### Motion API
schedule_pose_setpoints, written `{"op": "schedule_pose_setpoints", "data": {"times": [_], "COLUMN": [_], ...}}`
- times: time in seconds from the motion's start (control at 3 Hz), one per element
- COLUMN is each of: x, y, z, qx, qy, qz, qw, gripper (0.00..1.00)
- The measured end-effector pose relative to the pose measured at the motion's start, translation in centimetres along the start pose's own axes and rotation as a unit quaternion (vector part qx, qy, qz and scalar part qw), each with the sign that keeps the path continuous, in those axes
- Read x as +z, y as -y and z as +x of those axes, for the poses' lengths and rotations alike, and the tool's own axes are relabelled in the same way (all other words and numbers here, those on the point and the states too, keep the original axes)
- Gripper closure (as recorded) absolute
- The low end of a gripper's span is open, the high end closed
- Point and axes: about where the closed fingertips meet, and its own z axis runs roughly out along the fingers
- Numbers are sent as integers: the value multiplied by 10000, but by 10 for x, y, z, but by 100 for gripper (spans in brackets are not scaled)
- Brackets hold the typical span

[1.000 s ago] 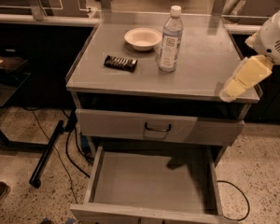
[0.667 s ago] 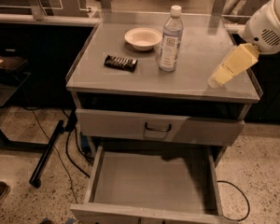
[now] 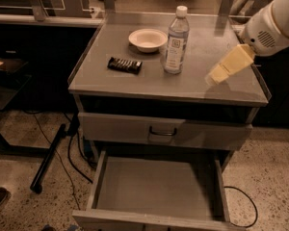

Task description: Place blue plastic bottle into middle drawer

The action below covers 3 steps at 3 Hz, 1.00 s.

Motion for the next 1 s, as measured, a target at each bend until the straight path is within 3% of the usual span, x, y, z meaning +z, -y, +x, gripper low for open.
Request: {"op": "schedule_pose_setpoints", "data": {"times": [0.33, 0.67, 1.0], "x": [35, 55, 56], "y": [38, 57, 58], "z": [-27, -41, -42], "qx": [491, 686, 695], "qy": [449, 620, 633], "qz": [301, 462, 469], "qw": [9973, 9946, 9945], "gripper": [0, 0, 0]}}
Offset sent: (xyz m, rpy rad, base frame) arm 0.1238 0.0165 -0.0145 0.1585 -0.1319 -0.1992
